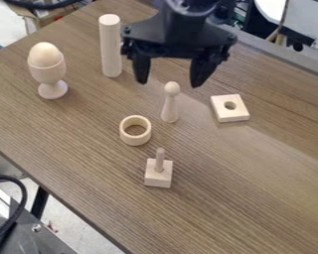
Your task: Take off the thing on the hole and put it on top of the table
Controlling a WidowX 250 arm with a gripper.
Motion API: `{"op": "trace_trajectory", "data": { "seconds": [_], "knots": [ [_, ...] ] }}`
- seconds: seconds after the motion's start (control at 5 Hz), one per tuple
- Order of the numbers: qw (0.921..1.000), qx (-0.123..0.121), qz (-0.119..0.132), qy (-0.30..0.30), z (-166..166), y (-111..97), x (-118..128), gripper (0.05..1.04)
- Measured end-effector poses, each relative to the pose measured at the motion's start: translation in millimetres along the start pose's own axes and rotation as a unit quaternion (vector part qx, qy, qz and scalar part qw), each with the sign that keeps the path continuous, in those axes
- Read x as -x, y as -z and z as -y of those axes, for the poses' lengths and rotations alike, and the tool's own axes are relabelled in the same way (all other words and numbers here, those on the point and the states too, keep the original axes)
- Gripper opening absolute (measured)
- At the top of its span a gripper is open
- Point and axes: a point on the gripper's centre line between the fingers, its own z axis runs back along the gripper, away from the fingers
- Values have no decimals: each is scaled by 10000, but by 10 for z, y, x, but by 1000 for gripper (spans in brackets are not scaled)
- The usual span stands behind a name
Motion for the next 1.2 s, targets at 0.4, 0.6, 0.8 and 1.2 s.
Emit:
{"op": "trace_trajectory", "data": {
  "seconds": [0.4,0.6,0.8,1.2],
  "knots": [
    [9984,253,-223,456,-91,95,259,989],
    [9992,191,-173,310,-110,150,340,989],
    [9992,102,-189,327,-78,277,403,989],
    [9992,109,-288,269,-72,422,529,989]
  ]
}}
